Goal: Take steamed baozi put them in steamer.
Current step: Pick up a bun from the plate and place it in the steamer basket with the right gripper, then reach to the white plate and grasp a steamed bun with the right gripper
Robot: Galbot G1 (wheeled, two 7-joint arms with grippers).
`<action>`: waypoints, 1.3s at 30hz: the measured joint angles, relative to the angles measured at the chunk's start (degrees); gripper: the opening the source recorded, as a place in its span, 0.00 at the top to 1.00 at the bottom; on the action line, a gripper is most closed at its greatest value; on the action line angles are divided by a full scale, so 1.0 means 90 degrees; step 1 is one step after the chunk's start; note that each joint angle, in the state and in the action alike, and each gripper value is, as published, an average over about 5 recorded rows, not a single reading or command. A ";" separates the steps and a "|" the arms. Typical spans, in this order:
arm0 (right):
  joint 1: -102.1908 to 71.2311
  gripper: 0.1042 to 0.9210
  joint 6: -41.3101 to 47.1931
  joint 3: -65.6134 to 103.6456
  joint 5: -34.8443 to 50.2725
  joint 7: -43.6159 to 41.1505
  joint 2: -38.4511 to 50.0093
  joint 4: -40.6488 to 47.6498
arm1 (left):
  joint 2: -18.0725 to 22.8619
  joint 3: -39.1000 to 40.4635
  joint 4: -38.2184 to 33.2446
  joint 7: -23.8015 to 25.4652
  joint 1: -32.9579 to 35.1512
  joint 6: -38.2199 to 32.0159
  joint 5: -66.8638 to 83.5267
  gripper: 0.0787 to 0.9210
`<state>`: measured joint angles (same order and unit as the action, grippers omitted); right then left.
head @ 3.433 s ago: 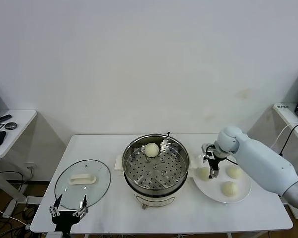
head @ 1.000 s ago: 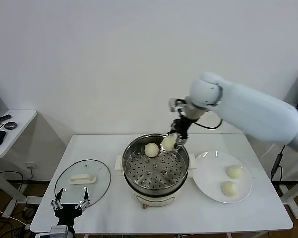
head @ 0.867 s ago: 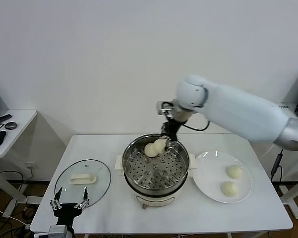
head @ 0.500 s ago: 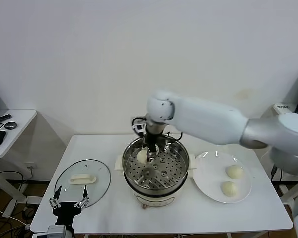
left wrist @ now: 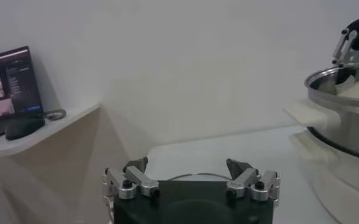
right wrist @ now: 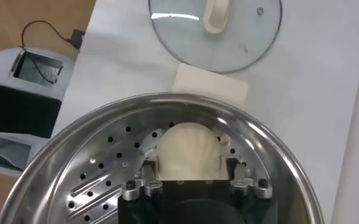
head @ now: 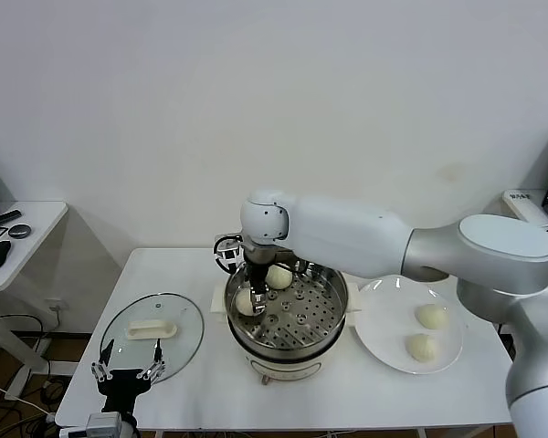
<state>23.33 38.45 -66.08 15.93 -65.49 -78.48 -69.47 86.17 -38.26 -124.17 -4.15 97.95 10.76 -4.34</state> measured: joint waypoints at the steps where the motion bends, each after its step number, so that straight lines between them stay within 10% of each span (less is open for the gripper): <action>1: 0.0012 0.13 -0.0007 0.0023 -0.0002 0.0003 0.0024 -0.0020 | -0.0001 -0.0007 0.0004 0.0001 0.0000 0.0000 0.0000 0.12; 39: -0.2298 0.12 -0.3341 0.3250 -0.2387 -0.1402 0.5197 -0.1248 | 0.0076 -0.0196 -0.0057 0.0257 0.0324 0.0135 0.0119 0.12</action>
<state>2.65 8.38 -36.83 -5.55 -78.11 -31.70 -80.70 86.85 -40.02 -124.69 -1.83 100.87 11.97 -3.27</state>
